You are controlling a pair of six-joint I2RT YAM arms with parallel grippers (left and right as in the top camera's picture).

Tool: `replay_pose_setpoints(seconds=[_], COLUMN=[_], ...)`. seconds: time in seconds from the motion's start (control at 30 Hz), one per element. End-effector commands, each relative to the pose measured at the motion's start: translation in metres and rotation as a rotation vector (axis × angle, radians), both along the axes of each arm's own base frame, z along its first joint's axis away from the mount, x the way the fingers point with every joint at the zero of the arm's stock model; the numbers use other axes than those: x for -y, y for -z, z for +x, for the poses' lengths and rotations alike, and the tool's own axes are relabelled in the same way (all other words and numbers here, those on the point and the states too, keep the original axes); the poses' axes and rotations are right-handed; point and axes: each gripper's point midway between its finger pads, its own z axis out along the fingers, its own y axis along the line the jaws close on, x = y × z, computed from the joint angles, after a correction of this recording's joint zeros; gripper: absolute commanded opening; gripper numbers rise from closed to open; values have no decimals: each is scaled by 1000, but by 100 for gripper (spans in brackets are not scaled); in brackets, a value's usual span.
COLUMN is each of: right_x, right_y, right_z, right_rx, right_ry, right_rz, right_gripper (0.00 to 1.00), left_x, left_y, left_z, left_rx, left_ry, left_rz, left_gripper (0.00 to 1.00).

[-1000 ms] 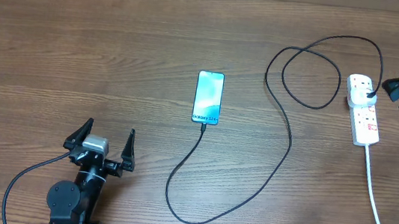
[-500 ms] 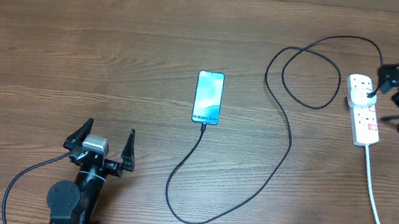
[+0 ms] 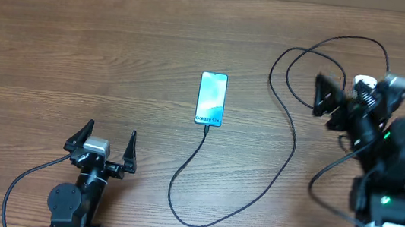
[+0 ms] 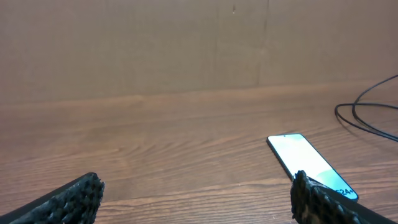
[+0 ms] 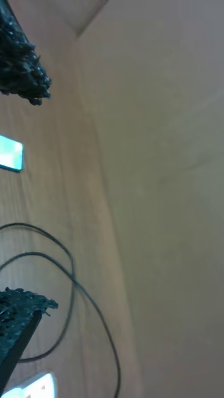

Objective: Plug charger to phone and switch on socket

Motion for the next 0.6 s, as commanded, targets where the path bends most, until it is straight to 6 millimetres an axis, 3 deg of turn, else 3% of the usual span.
replay_pose_setpoints(seconds=[0.0, 0.33, 0.57], right_x=[2, 3, -2], right_y=[10, 48, 68], right_z=[-16, -59, -72], right_rx=[71, 234, 257], right_ry=[58, 102, 95], right_rz=[-17, -14, -8], right_gripper=[100, 100, 100], left_x=[-2, -2, -2], left_y=[0, 0, 0], left_z=[0, 0, 0], left_rx=[8, 8, 8], left_ry=[-8, -8, -8], left_rz=[15, 15, 15], left_gripper=[100, 100, 99])
